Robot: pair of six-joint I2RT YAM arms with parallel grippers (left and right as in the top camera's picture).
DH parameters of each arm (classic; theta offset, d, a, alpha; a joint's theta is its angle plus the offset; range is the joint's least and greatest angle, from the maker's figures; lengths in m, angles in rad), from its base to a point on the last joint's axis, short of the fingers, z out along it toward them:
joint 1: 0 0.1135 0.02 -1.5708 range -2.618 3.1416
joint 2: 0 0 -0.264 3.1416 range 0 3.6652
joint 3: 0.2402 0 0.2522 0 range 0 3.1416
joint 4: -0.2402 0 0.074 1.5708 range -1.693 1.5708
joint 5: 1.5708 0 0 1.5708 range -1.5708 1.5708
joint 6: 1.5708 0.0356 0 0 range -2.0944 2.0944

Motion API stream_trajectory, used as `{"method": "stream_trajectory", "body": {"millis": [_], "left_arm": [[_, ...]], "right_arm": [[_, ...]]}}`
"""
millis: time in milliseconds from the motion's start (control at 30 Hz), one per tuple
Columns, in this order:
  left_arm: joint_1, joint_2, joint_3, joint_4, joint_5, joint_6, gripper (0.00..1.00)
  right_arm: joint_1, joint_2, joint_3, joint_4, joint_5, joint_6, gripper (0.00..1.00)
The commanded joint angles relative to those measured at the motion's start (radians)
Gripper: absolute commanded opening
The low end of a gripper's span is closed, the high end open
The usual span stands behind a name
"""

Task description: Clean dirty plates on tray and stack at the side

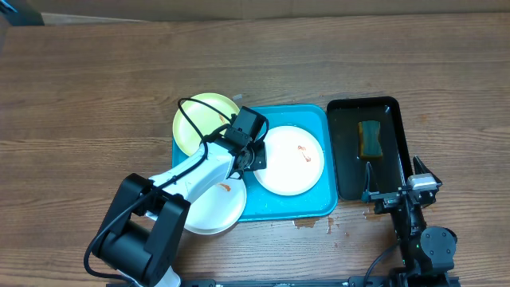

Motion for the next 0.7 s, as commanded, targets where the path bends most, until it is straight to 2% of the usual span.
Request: {"method": "stream_trajectory", "body": {"millis": [0,167,400,467,667], "left_arm": [[-0.004,0.029,-0.016,0.008,-0.064,-0.010,0.04],[-0.004,0.029,-0.016,0.005,-0.064,-0.009,0.04],[-0.004,0.029,-0.016,-0.002,-0.064,-0.009,0.09],[-0.004,0.029,-0.016,-0.001,-0.063,-0.009,0.13],[-0.004,0.029,-0.016,-0.002,-0.060,-0.009,0.15]], "right_arm": [[-0.004,-0.010,-0.010,0.006,0.011,-0.004,1.00],[-0.004,-0.010,-0.010,0.006,0.011,-0.004,1.00],[-0.004,-0.010,-0.010,0.006,0.011,-0.004,1.00],[-0.004,-0.010,-0.010,0.006,0.012,-0.004,1.00],[-0.004,-0.010,-0.010,0.008,0.009,-0.004,1.00]]}}
